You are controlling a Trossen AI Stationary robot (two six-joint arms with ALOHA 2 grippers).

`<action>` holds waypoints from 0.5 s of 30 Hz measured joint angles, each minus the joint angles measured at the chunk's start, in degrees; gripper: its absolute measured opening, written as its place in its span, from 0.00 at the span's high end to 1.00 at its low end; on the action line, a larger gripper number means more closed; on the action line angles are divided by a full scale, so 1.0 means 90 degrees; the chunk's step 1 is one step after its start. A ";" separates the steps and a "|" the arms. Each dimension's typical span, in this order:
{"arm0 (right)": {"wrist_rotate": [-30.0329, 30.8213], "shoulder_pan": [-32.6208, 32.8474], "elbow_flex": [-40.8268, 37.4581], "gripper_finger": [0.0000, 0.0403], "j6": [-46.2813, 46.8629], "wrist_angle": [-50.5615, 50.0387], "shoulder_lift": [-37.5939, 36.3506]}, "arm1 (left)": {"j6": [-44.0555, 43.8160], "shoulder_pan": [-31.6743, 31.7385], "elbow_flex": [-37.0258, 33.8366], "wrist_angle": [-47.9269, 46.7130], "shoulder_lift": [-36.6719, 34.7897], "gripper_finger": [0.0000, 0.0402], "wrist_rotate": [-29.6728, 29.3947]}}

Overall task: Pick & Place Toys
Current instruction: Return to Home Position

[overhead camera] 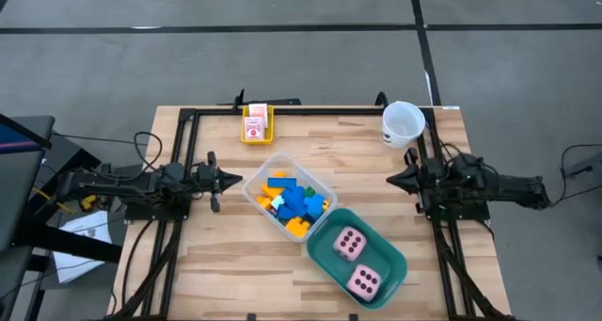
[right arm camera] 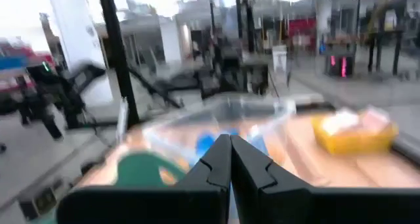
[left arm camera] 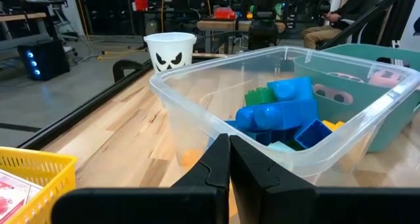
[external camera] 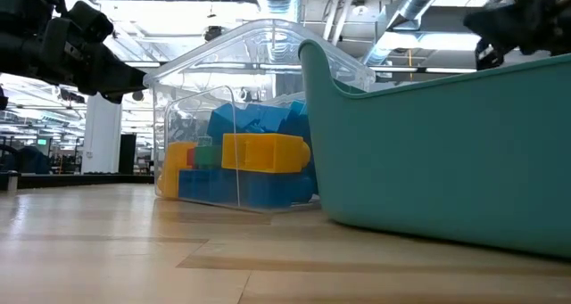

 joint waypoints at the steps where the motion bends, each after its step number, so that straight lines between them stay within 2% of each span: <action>1: 0.0027 0.0004 -0.0003 1.00 0.0010 -0.0138 0.0007 | 0.0000 -0.0001 0.0000 0.0005 0.0005 0.98 0.0001; 8: 0.0191 -0.0002 -0.0028 1.00 0.0232 -0.0728 0.0195 | 0.0000 -0.0002 -0.0002 0.0025 0.0039 0.97 0.0000; 15: 0.0480 -0.0009 -0.0018 1.00 0.2233 -0.1393 0.0228 | 0.0000 0.0000 -0.0002 0.0025 0.0039 0.97 0.0001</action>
